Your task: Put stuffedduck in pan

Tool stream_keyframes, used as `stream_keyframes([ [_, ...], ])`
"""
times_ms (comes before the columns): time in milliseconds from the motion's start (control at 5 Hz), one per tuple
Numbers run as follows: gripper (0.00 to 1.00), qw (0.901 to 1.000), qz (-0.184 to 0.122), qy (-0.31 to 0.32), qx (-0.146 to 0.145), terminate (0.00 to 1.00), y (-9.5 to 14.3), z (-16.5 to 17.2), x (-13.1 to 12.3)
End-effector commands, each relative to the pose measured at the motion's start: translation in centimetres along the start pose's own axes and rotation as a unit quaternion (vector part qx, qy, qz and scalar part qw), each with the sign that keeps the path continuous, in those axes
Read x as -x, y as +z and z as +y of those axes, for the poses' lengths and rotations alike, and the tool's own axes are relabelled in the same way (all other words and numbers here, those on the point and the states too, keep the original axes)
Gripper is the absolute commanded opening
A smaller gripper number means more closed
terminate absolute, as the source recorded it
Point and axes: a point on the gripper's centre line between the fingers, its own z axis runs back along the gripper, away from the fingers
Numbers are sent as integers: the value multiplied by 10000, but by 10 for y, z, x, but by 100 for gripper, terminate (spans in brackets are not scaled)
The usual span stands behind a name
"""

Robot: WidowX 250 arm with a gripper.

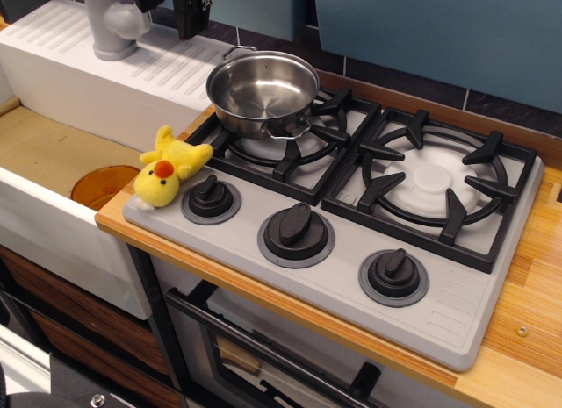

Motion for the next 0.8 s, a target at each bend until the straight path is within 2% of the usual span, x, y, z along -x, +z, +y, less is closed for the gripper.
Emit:
stream_keyframes([
  [0, 100, 10000, 0, 0, 0, 0, 0, 0, 0],
  [400, 100, 9994, -90, 79, -334, 0, 12, -9, 24],
  [600, 100, 9991, -113, 97, -401, 0, 15, -12, 32],
])
